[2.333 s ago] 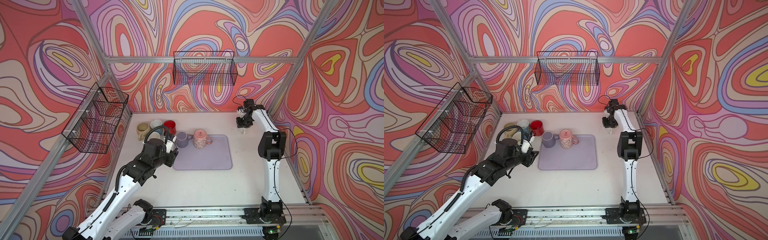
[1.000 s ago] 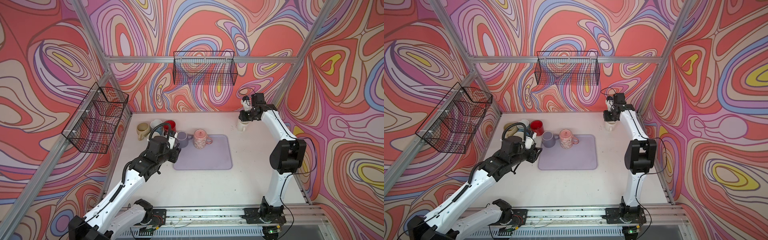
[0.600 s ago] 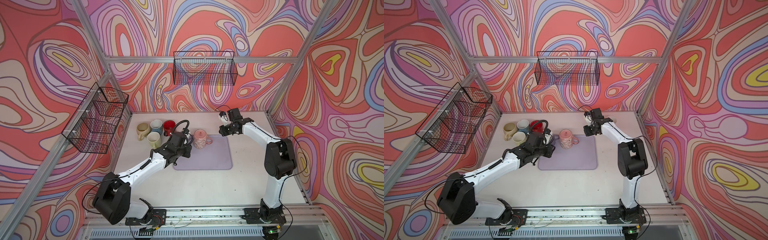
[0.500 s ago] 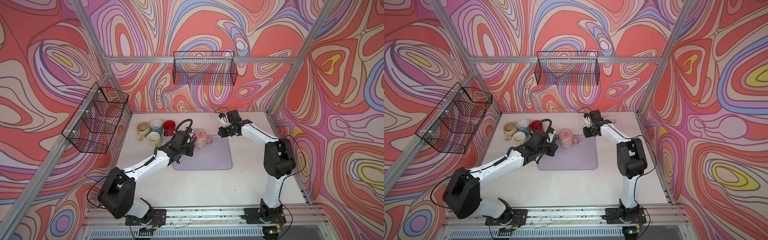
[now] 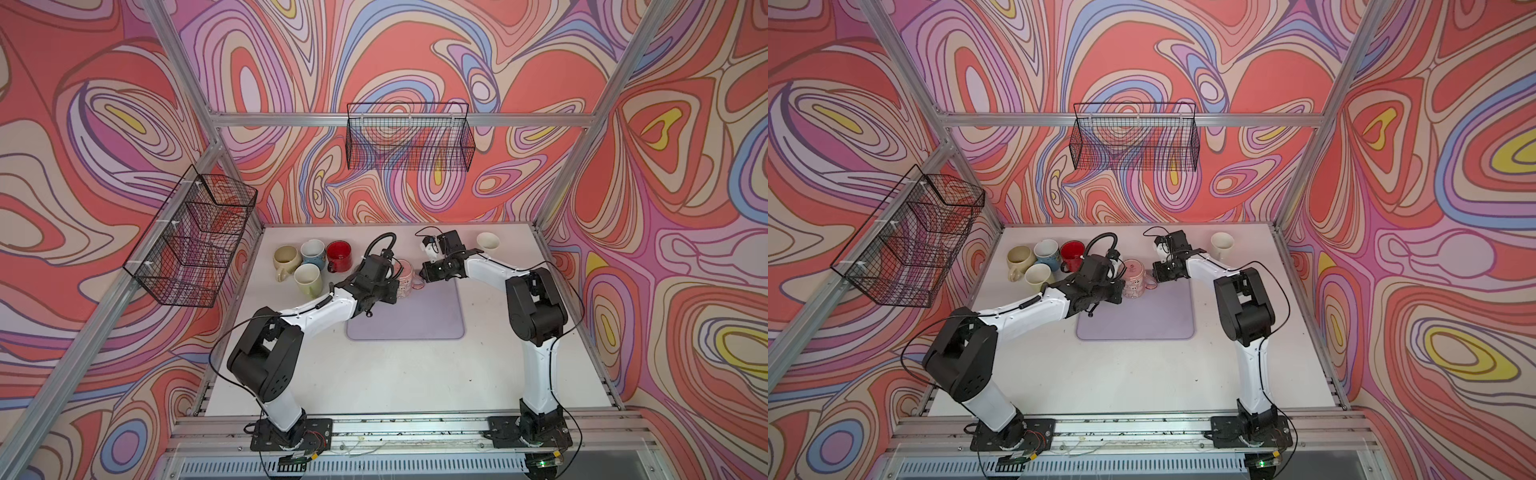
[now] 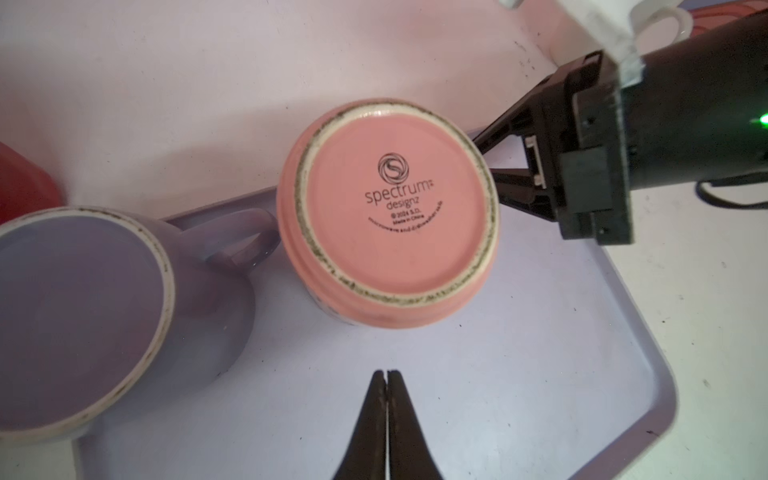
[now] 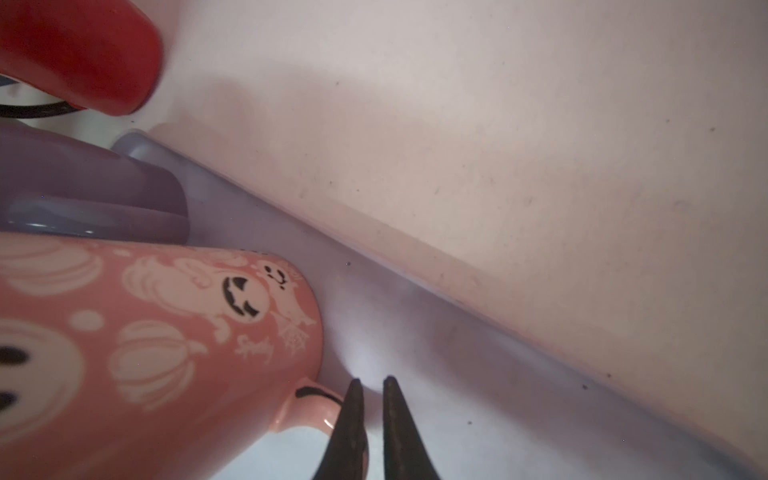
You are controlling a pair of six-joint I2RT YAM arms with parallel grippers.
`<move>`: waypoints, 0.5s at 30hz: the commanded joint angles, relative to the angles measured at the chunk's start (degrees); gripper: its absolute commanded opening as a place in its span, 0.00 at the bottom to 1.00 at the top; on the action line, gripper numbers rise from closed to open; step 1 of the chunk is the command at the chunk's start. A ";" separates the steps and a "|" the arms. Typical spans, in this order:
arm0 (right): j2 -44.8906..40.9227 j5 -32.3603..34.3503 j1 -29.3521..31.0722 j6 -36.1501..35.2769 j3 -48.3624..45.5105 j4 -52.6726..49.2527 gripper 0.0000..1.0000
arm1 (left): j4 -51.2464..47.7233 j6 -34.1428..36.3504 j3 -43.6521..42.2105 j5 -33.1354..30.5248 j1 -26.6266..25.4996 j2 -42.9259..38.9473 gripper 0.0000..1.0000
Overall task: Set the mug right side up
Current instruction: 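Grasp the upside-down pink ghost mug with the left gripper while the right gripper returns, then lift the pink mug off the tray with the left gripper while the right gripper approaches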
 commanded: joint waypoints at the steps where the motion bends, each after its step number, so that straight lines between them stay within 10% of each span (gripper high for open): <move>1: -1.40 -1.77 1.03 1.13 -0.65 1.89 0.08 | 2.18 -0.80 2.73 -0.29 -0.13 2.44 0.03; 15: -10.79 -3.80 5.47 9.34 -15.34 11.13 0.04 | 3.88 1.74 11.76 -0.21 0.05 12.35 0.01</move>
